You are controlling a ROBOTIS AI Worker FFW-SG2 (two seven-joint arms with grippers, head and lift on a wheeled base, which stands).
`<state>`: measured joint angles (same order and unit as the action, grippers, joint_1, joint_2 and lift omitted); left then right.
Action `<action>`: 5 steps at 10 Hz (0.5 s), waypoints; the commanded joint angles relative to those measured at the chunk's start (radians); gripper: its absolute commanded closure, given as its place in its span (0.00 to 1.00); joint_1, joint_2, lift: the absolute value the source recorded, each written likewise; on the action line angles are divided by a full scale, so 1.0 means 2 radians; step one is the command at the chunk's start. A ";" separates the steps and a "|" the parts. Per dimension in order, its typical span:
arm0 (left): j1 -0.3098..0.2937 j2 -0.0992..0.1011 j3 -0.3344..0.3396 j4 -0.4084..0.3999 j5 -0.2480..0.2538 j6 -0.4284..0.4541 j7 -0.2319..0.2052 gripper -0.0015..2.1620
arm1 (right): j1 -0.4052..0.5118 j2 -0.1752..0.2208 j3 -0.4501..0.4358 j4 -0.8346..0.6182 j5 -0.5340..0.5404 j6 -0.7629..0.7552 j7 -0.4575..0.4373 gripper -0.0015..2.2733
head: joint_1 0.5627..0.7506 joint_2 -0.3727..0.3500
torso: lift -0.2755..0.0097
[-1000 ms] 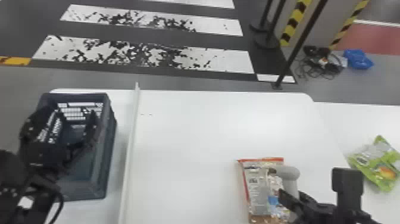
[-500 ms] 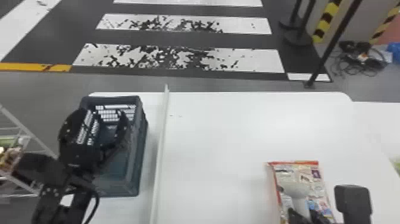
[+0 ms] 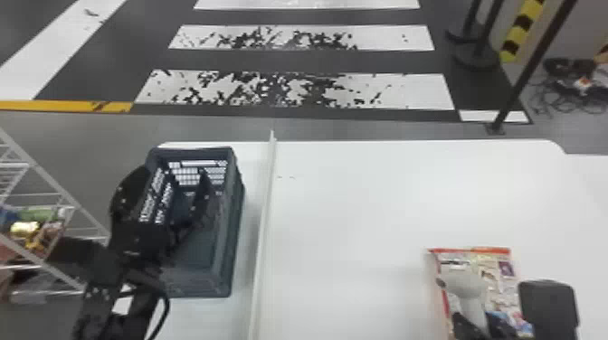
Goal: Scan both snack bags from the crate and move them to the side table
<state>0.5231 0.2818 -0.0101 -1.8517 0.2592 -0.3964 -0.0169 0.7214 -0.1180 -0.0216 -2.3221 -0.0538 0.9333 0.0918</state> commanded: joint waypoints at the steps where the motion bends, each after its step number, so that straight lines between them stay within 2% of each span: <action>1: 0.005 0.001 0.007 -0.002 0.000 -0.006 0.000 0.03 | -0.006 -0.002 0.000 0.015 0.001 -0.011 0.000 0.99 | 0.70 0.61 | 0.86; 5: 0.010 0.001 0.010 -0.004 0.002 -0.015 -0.001 0.03 | -0.016 -0.009 0.002 0.045 0.006 -0.031 -0.001 0.99 | 0.70 0.61 | 0.86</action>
<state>0.5422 0.2838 0.0099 -1.8591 0.2623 -0.4259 -0.0184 0.6907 -0.1355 -0.0169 -2.2408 -0.0414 0.8768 0.0888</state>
